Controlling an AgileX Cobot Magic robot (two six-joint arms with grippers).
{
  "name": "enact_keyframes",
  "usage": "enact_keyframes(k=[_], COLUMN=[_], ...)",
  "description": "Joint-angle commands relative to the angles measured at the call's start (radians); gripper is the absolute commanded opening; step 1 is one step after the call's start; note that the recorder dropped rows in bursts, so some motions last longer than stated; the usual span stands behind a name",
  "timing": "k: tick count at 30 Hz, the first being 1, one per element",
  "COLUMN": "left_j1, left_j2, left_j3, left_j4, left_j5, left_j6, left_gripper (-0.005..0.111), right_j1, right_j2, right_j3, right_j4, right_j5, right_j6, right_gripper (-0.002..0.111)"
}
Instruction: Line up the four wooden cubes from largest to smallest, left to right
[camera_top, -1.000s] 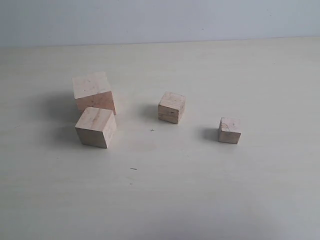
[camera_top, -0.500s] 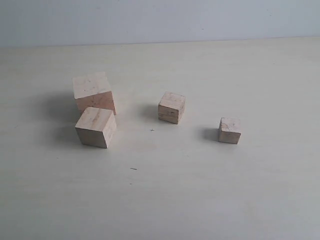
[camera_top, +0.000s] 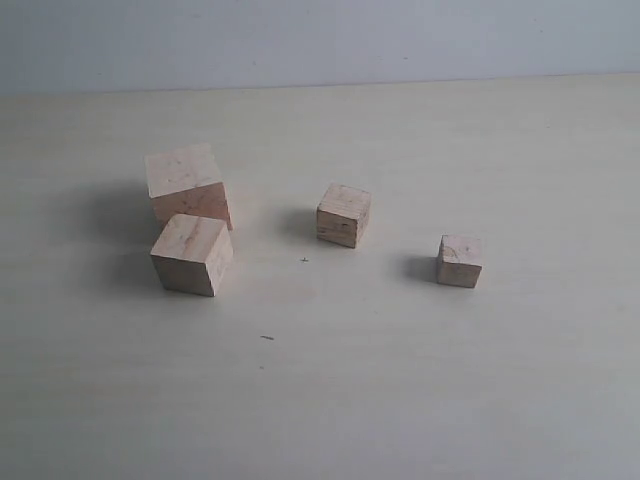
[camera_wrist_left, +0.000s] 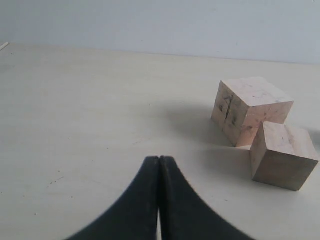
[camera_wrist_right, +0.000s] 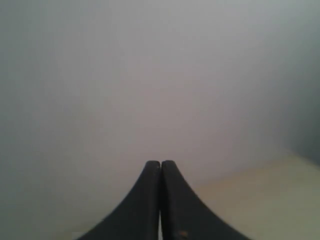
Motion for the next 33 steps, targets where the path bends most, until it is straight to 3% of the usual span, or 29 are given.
enact_keyframes(k=[1, 4, 7, 18, 23, 29, 33], left_j1=[-0.003, -0.003, -0.003, -0.003, -0.003, -0.003, -0.003], left_j2=[-0.006, -0.006, -0.006, -0.006, -0.006, -0.006, -0.006], left_j3=[-0.001, -0.001, -0.001, -0.001, -0.001, -0.001, -0.001], left_j4=[0.001, 0.001, 0.001, 0.001, 0.001, 0.001, 0.001], left_j5=[-0.002, -0.002, -0.002, -0.002, -0.002, -0.002, -0.002], left_j6=[-0.002, -0.002, -0.002, -0.002, -0.002, -0.002, -0.002], left_gripper=[0.000, 0.000, 0.000, 0.000, 0.000, 0.000, 0.000], right_j1=[0.002, 0.002, 0.002, 0.011, 0.167, 0.340, 0.401], right_j2=[0.254, 0.400, 0.521, 0.866, 1.051, 1.223, 1.300], right_j3=[-0.094, -0.096, -0.096, -0.096, -0.096, -0.109, -0.190], right_j4=[0.511, 0.812, 0.951, 1.066, 1.143, 1.323, 1.384], right_j5=[0.393, 0.594, 0.714, 0.744, 0.745, 0.589, 0.565], right_j6=[-0.462, -0.847, -0.994, -0.915, -0.973, -1.076, -1.210], right_gripper=[0.000, 0.000, 0.000, 0.000, 0.002, 0.026, 0.050])
